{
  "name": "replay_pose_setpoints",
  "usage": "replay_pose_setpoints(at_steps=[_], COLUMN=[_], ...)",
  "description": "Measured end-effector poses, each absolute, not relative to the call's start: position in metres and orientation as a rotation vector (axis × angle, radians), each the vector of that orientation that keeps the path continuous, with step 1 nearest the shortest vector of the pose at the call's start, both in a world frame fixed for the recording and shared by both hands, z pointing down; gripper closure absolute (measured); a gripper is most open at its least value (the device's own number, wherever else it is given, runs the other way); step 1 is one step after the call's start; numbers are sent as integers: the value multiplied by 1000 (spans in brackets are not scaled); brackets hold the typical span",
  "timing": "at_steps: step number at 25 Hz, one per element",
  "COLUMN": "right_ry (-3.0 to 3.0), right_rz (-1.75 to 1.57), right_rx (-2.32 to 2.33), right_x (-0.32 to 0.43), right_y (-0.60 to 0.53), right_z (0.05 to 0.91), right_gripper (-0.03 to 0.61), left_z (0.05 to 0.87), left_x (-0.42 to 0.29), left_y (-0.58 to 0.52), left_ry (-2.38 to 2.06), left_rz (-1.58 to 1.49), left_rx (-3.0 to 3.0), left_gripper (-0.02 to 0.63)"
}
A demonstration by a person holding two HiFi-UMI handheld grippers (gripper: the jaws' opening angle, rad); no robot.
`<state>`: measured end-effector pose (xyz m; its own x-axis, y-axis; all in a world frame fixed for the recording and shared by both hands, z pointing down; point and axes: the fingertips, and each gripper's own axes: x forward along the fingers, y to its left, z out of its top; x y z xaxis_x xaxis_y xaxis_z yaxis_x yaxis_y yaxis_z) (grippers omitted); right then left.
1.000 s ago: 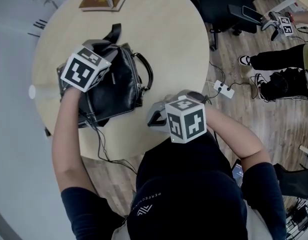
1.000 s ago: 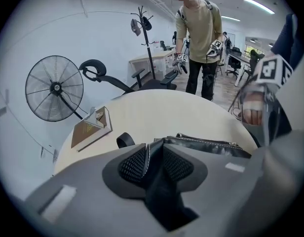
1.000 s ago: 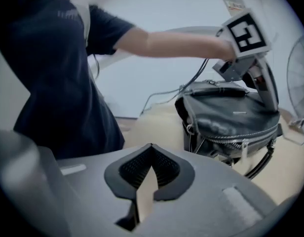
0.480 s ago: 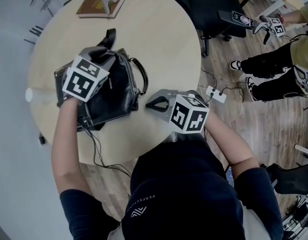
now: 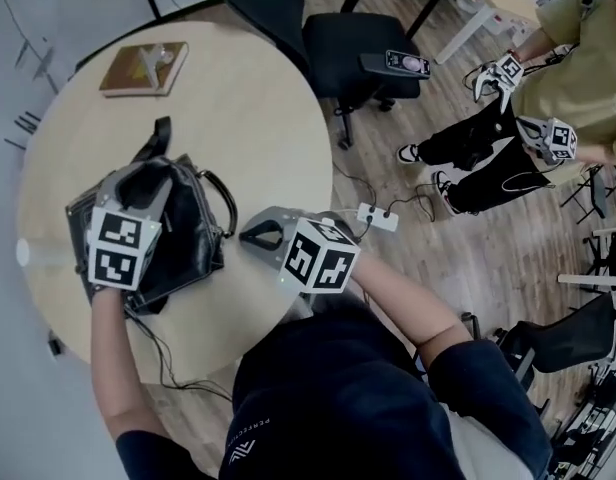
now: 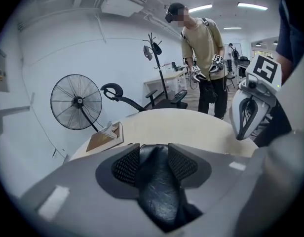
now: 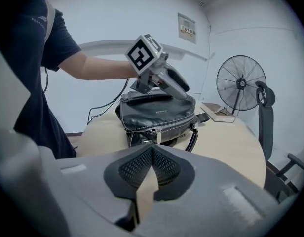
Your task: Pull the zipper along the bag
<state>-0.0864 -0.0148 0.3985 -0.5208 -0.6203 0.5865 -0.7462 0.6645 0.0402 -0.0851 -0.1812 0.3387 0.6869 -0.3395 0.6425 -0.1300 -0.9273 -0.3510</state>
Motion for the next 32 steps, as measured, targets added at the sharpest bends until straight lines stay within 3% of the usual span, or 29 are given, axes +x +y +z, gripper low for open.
replay_pose_setpoints(at_steps=[14,32], right_ry=[-2382,-2429], right_rz=[314,438], right_rx=[1311,1440], right_x=[-29,-5], right_y=[-9,-11], right_z=[351,338], right_gripper=[575,575], left_z=[316,334], left_x=[-127,-157], left_y=[-124,-63], left_ry=[944,1335], left_rz=[-852,-745], left_rx=[-2830,-2959], left_gripper=[588,598])
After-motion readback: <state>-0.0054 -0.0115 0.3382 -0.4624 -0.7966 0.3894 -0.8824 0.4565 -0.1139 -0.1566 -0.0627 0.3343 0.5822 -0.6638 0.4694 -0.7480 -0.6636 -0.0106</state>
